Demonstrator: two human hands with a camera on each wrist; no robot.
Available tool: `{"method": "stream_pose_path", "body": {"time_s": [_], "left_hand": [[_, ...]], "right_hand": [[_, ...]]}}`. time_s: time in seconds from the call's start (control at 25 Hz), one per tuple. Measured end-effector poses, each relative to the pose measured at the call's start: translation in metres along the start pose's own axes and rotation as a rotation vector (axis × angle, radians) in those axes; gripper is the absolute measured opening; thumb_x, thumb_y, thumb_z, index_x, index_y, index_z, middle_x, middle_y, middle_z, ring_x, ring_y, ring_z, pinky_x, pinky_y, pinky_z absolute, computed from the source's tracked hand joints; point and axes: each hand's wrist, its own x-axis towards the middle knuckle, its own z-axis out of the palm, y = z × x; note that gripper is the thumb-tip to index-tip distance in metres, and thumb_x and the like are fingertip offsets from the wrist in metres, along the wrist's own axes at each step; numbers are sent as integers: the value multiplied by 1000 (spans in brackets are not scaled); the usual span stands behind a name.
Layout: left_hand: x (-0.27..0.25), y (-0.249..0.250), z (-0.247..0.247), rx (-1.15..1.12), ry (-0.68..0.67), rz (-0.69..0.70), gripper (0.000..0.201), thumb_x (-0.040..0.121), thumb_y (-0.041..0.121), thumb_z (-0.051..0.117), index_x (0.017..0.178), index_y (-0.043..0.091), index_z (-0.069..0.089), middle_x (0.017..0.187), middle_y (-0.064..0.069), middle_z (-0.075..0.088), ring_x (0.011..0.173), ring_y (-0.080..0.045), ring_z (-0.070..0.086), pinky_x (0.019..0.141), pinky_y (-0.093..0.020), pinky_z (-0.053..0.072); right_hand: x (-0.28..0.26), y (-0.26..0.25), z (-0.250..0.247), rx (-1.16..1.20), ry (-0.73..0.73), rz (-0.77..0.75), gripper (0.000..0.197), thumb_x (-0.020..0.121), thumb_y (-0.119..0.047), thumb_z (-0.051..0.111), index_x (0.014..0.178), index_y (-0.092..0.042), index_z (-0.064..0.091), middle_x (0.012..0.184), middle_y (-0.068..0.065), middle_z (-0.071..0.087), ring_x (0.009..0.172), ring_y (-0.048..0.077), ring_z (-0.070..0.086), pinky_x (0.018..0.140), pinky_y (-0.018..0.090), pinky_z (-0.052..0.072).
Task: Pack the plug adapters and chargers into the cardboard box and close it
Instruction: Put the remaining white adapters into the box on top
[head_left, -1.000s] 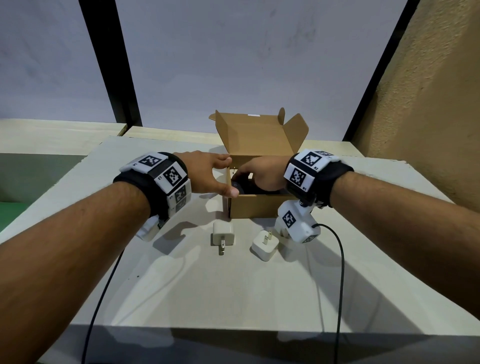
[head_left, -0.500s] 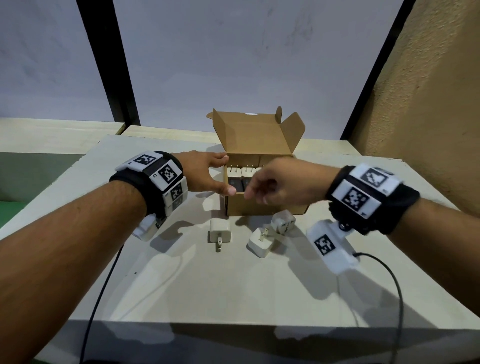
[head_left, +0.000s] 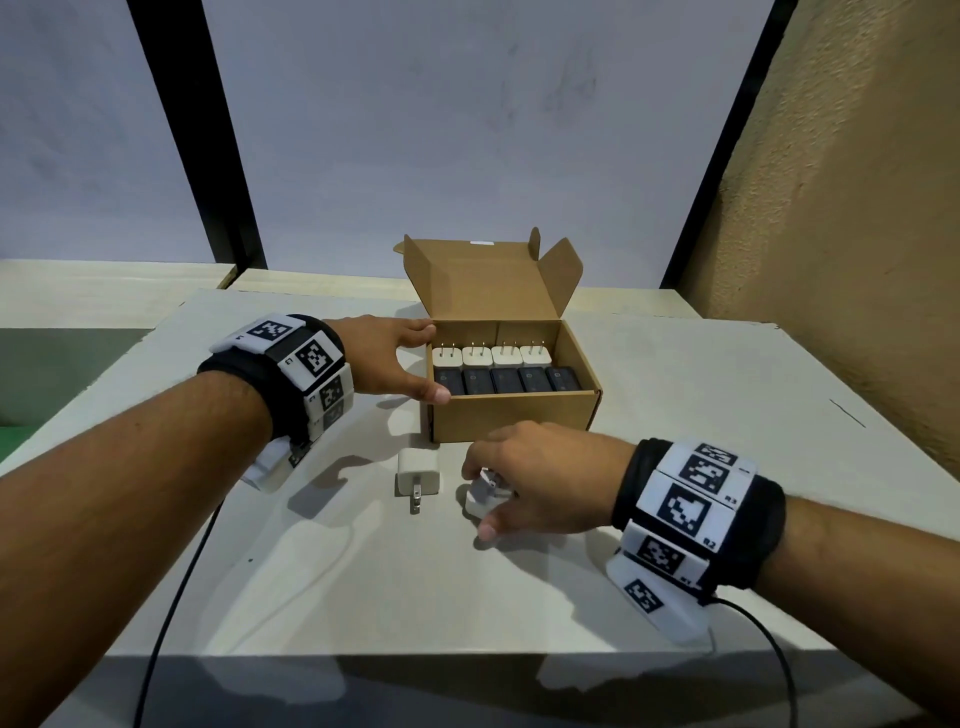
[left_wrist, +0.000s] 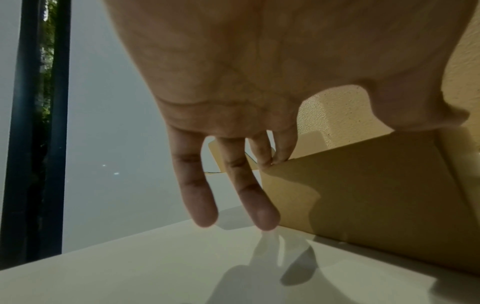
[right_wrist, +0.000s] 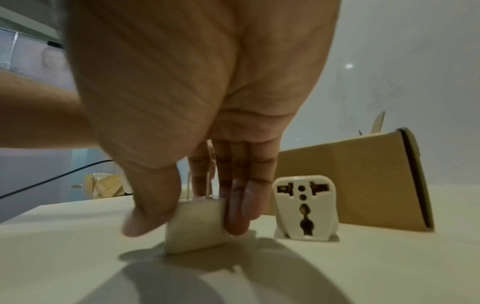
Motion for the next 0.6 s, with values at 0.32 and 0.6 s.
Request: {"method": "stream_pose_path", "body": {"time_s": [0.32, 0.6], "left_hand": [[2, -3, -1, -20, -1, 14, 106, 60, 80, 56, 148, 35, 18, 156, 21, 11, 143, -16, 20, 115, -41, 13], [1, -2, -1, -17, 34, 27, 111, 55, 82, 57, 148, 36, 19, 156, 14, 19, 142, -17, 26, 112, -42, 20]], "right_hand": [[-3, 27, -68, 272, 393, 122, 56, 79, -37, 72, 129, -26, 50, 106, -7, 60, 84, 5, 57, 73, 20, 46], [56, 50, -95, 343, 490, 364, 35, 88, -44, 63, 85, -11, 73, 71, -1, 74, 66, 13, 71, 59, 23, 52]]}}
